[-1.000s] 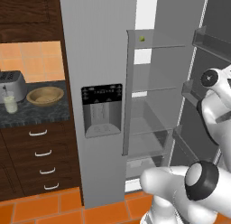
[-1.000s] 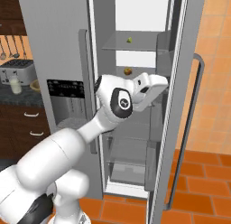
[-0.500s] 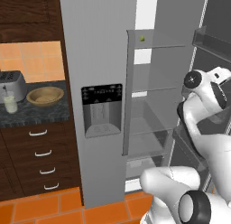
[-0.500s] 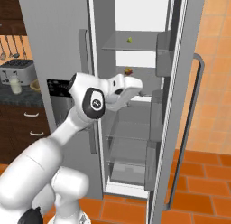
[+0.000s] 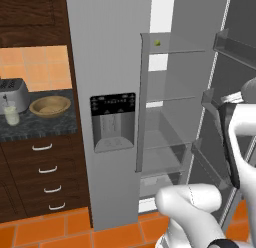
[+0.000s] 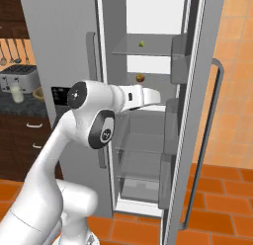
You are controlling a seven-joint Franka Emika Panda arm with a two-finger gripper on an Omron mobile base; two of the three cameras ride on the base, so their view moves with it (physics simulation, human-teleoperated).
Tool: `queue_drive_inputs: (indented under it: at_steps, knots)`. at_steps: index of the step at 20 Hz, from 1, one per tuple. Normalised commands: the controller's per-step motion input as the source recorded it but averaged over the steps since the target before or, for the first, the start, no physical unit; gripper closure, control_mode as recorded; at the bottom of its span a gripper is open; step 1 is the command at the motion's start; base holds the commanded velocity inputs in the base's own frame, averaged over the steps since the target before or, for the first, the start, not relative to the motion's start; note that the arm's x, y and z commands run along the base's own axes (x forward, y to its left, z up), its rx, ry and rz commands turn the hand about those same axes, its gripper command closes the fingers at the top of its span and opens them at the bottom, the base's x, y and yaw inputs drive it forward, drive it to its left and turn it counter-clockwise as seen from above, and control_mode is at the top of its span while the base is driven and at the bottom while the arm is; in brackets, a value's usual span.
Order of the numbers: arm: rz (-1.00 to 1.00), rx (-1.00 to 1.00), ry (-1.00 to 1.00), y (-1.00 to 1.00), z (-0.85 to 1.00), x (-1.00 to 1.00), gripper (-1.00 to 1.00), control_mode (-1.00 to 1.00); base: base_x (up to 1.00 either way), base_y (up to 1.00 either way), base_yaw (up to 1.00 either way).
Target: Grab a lemon wedge from the fridge and one ice cube from the ice bowl, and put them in the glass of lemonade.
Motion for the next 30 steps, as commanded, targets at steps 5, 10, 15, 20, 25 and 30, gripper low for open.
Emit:
queue_drive_inputs:
  at_steps: [5,10,15,20,25,30]
  knots:
    - [0.13,0.07,-0.22,0.21,0.7,-0.13,-1.0,-1.0,0.0,0.0,0.0]
    - [0.03,0.0,-0.36,0.87,0.44,-0.54,-1.0,-1.0,0.0,0.0,0.0]
    - [0.0,-0.01,-0.4,0.99,0.13,-0.53,-1.0,-1.0,0.0,0.0,0.0]
    - [0.02,0.0,-0.27,0.73,0.21,-0.3,-1.0,-1.0,0.0,0.0,0.0]
    - [0.18,0.07,0.36,0.08,0.55,-0.37,-1.0,-1.0,0.0,0.0,0.0]
    - [0.21,0.04,0.54,0.09,0.1,-0.62,-1.0,-1.0,0.0,0.0,0.0]
